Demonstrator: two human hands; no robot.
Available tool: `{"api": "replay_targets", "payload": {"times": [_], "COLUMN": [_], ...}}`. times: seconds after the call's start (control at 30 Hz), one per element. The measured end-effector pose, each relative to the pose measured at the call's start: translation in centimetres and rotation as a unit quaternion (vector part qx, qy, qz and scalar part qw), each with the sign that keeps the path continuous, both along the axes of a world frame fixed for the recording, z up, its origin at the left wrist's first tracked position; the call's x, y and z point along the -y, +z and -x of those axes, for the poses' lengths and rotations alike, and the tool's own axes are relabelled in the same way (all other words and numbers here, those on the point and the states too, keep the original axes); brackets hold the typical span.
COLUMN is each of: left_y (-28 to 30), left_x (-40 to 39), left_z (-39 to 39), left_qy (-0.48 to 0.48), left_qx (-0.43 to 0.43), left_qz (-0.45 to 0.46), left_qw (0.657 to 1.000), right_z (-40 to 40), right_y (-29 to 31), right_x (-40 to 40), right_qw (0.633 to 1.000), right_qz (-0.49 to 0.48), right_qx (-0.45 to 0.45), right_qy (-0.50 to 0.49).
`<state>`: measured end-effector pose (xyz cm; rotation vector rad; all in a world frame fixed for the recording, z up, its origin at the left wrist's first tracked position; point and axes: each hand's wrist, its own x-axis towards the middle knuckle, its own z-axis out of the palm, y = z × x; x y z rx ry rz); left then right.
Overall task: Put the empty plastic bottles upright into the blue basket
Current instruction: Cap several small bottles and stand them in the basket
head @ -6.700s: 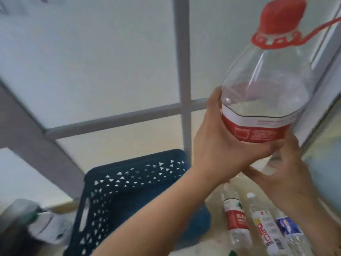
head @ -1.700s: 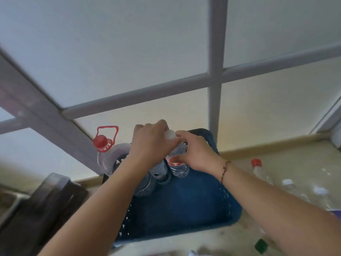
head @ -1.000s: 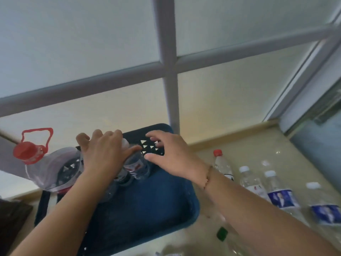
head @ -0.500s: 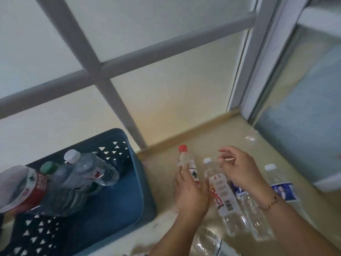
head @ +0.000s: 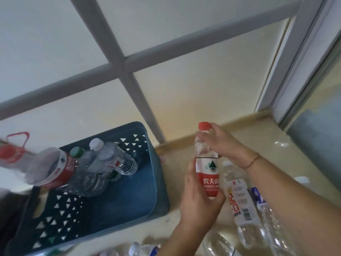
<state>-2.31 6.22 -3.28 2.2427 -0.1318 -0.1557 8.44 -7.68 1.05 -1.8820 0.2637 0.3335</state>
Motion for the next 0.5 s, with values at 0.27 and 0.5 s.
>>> {"api": "replay_targets", "payload": {"times": [0.27, 0.5], "left_y": [11.7, 12.1], "left_x": [-6.2, -17.0], "left_z": [-2.8, -7.7], "left_qy": [0.065, 0.068], "left_qx": [0.188, 0.112], "left_qz": [0.11, 0.011], "left_qw": [0.974, 0.991], "right_z": [0.5, -2.3], "right_y": [16.9, 13.6], "right_x": [-6.8, -16.1], "right_qw": [0.916, 0.911], "right_qz": [-0.128, -0.09], "right_qx": [0.37, 0.378], "right_qy": [0.087, 0.137]}}
